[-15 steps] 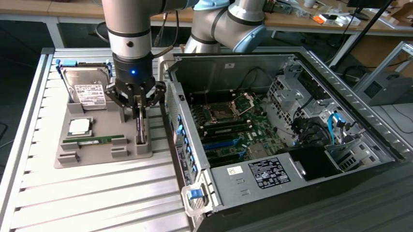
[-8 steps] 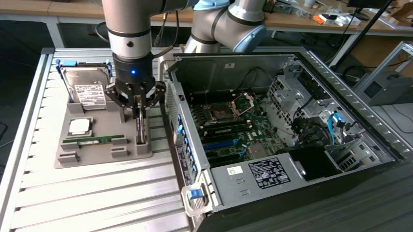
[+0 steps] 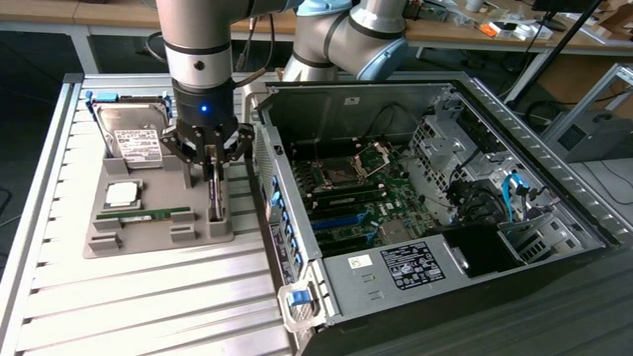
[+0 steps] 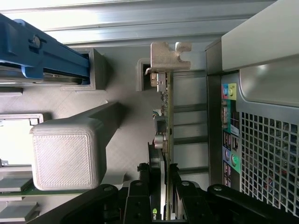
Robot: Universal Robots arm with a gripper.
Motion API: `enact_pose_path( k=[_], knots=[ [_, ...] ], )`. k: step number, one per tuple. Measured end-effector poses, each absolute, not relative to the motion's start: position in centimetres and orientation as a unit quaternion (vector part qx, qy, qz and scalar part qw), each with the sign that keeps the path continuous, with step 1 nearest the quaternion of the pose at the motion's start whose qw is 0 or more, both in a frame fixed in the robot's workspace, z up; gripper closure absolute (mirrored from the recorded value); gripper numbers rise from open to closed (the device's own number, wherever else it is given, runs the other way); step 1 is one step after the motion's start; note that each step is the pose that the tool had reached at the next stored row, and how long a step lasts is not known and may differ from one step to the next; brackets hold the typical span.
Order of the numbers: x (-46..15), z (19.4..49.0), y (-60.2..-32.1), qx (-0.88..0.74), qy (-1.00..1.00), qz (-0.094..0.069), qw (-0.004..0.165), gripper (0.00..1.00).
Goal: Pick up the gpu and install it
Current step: 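Pick up the gpu and move the gpu toward the slot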
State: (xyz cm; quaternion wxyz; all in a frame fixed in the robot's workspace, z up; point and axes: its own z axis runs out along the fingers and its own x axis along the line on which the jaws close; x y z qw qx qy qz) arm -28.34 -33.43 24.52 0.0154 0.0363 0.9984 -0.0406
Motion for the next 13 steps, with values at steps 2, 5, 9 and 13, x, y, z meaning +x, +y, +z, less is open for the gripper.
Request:
enact_pose_path(
  k=[2, 5, 9, 13],
  knots=[
    [-28.34, 24.57, -33.43, 0.036, 0.998, -0.041, 0.015, 0.73],
    [-28.34, 24.64, -33.43, 0.036, 0.998, -0.041, 0.015, 0.73],
    [-28.34, 24.90, -33.42, 0.036, 0.998, -0.041, 0.015, 0.73],
    [-28.34, 24.97, -33.43, 0.036, 0.998, -0.041, 0.015, 0.73]
  ],
)
